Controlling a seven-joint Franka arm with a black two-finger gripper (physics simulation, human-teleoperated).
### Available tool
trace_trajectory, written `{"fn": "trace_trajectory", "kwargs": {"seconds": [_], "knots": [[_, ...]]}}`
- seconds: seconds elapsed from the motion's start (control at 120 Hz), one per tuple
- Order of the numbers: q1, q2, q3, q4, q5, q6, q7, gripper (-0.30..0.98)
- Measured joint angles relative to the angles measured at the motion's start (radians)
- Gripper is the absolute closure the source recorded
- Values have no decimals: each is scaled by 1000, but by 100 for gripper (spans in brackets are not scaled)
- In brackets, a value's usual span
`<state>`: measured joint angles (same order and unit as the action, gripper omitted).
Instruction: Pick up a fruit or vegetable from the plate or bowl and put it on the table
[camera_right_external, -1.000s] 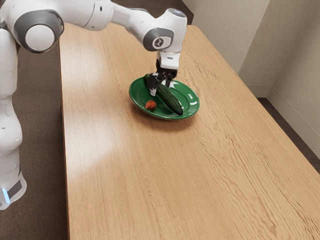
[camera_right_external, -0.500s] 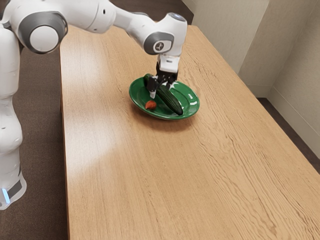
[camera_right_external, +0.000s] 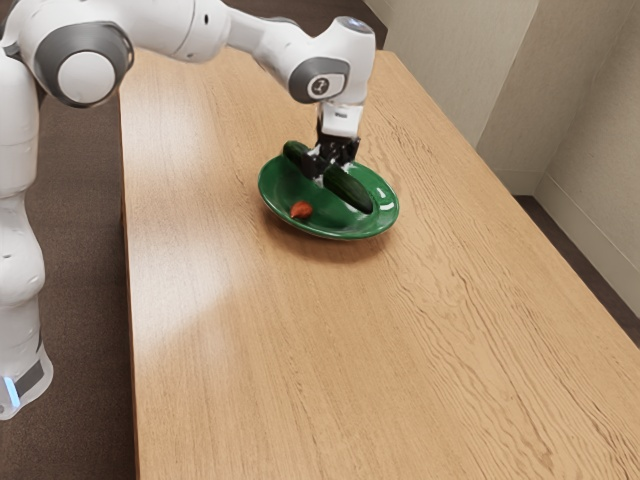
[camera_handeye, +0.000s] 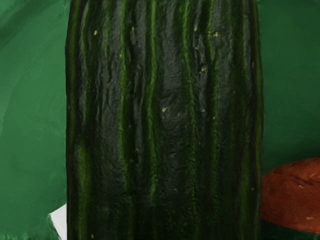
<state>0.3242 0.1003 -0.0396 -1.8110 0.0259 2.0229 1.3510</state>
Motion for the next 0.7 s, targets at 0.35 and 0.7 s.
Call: {"fn": "trace_trajectory", "kwargs": {"seconds": [0.35,0.7], "knots": [[3,-2,-164,101,-6,-11,10,51],[-5,-5,-459,108,-6,-13,-26,51]]}}
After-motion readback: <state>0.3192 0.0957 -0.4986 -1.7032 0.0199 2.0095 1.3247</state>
